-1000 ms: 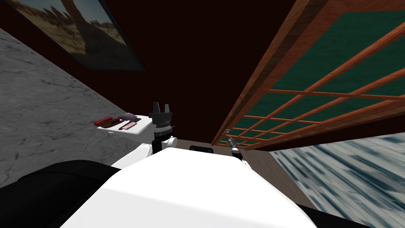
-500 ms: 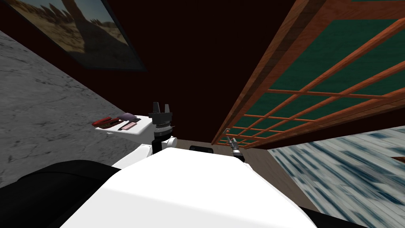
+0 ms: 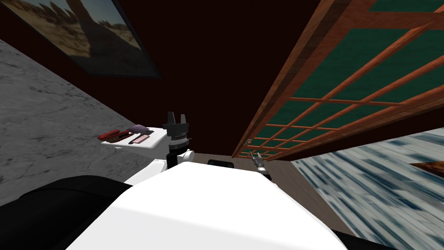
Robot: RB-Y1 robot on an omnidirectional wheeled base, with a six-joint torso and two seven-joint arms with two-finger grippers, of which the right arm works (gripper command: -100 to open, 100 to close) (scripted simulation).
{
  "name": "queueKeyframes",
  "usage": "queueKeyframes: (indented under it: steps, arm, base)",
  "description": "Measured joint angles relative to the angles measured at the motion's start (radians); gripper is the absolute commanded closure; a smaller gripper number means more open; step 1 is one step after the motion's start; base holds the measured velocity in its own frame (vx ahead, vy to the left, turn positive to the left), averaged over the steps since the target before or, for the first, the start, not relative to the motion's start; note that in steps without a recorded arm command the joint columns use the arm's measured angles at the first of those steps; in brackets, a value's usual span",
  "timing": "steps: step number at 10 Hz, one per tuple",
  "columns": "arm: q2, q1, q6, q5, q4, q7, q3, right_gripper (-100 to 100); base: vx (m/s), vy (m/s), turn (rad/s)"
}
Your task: Pull the door open
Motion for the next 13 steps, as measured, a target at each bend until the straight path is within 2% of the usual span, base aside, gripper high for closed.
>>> queueKeyframes:
  steps: [1, 4, 9, 10, 11, 13]
  arm:
    - [-0.004, 0.009, -0.012, 0.009, 0.0, 0.024, -0.007, -100]
    - [-0.008, 0.026, -0.027, 0.025, -0.011, 0.065, -0.017, -100]
    - [0.006, -0.005, 0.016, 0.022, -0.022, 0.076, -0.009, -100]
    - [0.006, -0.025, 0.019, 0.019, 0.0, 0.085, -0.008, -100]
    - [0.007, -0.024, 0.014, 0.02, 0.004, 0.087, -0.007, 100]
    - [0.007, -0.025, 0.018, 0.02, 0.001, 0.085, -0.007, 100]
  base:
    - [-0.025, 0.031, -0.036]
    - [0.029, 0.015, -0.01]
    - [0.208, -0.017, 0.014]
    - [0.1, -0.008, -0.028]
    - [-0.034, 0.011, 0.008]
    - [-0.034, 0.004, 0.019]
